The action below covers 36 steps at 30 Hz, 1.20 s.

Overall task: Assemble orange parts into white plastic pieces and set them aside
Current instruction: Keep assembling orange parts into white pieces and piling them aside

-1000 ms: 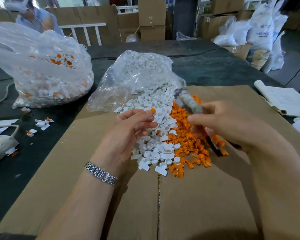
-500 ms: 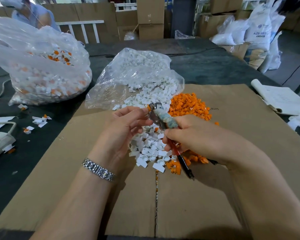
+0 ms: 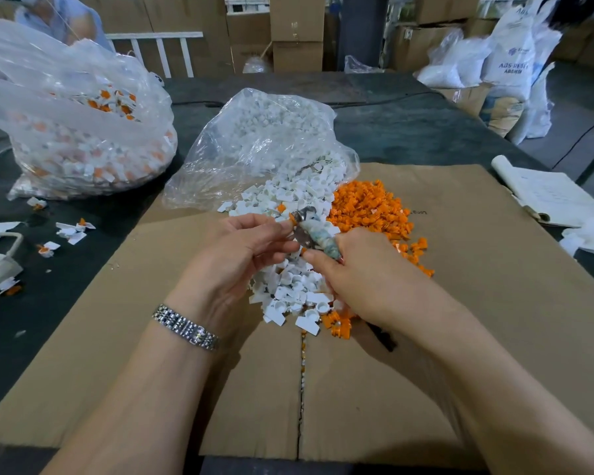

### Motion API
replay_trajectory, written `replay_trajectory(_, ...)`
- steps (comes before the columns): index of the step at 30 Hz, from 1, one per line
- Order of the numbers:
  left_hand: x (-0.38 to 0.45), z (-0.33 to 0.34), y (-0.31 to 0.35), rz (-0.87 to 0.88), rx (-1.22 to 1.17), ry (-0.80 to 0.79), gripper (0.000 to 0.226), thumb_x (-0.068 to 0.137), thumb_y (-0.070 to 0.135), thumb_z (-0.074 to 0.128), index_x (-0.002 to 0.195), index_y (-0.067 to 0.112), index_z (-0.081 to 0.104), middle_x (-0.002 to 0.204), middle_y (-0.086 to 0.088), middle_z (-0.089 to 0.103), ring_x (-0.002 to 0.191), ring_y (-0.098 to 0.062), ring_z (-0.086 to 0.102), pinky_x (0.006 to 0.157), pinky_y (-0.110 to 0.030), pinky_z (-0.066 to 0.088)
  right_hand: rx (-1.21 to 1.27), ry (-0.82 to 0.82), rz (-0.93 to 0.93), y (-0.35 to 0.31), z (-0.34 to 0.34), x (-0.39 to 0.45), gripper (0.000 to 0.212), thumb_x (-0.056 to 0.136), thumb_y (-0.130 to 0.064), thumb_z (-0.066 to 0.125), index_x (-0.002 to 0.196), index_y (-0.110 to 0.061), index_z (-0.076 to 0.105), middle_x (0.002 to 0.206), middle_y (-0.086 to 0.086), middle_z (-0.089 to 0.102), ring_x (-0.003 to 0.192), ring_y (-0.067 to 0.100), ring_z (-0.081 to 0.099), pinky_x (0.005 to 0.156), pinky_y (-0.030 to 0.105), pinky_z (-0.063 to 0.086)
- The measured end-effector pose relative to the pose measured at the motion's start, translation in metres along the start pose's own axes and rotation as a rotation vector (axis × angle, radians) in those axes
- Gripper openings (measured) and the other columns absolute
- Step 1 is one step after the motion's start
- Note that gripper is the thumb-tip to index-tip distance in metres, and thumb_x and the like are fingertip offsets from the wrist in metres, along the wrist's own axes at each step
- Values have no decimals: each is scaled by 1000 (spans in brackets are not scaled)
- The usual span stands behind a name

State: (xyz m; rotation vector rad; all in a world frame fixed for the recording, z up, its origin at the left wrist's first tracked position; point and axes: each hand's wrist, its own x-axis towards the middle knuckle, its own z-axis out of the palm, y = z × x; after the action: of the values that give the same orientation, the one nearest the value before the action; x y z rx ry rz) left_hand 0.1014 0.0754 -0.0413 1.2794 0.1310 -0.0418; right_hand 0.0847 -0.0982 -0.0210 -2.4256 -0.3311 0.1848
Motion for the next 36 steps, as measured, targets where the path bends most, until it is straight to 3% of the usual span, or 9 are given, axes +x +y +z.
replay_trajectory(5, 3, -1, -3, -16, -7, -57, 18, 72, 13, 78, 82, 1, 68, 77, -13, 75, 67, -18, 75, 56, -18, 58, 10, -18, 13, 1, -4, 1, 48, 99, -49, 53, 85, -4, 61, 81, 18, 71, 64, 32, 67, 62, 45, 57)
replay_trajectory(8, 4, -5, -2, 41, 41, -30, 15, 81, 16, 75, 86, 6, 65, 79, -12, 76, 69, -19, 76, 60, -21, 59, 65, -78, 17, 3, -16, 0, 60, 97, -57, 50, 81, 0, 60, 66, 15, 67, 50, 14, 65, 52, 30, 52)
replay_trajectory(14, -1, -51, 18, 228, 542, 431, 11, 90, 9, 76, 82, 12, 69, 74, -13, 76, 64, -18, 74, 56, -26, 57, -153, 103, 79, 35, -40, 18, 40, 94, -60, 51, 81, -22, 55, 68, -3, 59, 56, 12, 54, 51, 28, 40)
replay_trajectory(19, -16, -89, 25, 138, 1190, 745, 11, 92, 17, 66, 103, 15, 70, 105, -14, 72, 99, -36, 67, 85, -43, 54, -413, 256, 219, 64, -34, 33, 47, 91, -60, 55, 108, -16, 56, 110, 12, 59, 102, 32, 58, 90, 51, 50)
replay_trajectory(22, -20, -82, 24, 146, 1205, 670, 19, 92, 14, 66, 110, 14, 70, 117, -15, 65, 102, -35, 63, 84, -40, 50, -528, 293, 252, 67, -24, 34, 60, 91, -63, 53, 124, -13, 53, 125, 16, 56, 117, 37, 53, 96, 53, 43)
replay_trajectory(27, -20, -49, 10, 86, 988, 306, 10, 91, 25, 76, 97, 18, 72, 86, -5, 67, 71, -17, 57, 68, -37, 51, -570, 272, 248, 67, -13, 36, 64, 93, -65, 48, 129, -11, 51, 133, 19, 51, 124, 38, 48, 98, 54, 41)
replay_trajectory(30, -15, -46, 3, 62, 1011, 280, 13, 92, 29, 76, 97, 19, 70, 82, -2, 64, 67, -13, 57, 57, -25, 41, -581, 268, 224, 66, -11, 37, 65, 94, -66, 45, 132, -13, 49, 137, 19, 49, 127, 37, 46, 99, 55, 40)
replay_trajectory(33, -11, -51, 1, 47, 875, 306, 17, 86, 20, 83, 93, 11, 71, 85, -9, 73, 63, -14, 65, 62, -25, 53, -573, 249, 216, 68, -12, 38, 68, 94, -68, 40, 133, -13, 49, 139, 19, 47, 128, 37, 43, 100, 54, 39)
replay_trajectory(36, -10, -57, -3, 76, 785, 345, 22, 82, 15, 86, 91, 4, 70, 70, -5, 72, 51, -5, 58, 47, -14, 46, -481, 220, 212, 69, -15, 37, 69, 93, -69, 41, 136, -15, 47, 142, 17, 44, 133, 36, 37, 104, 56, 36)
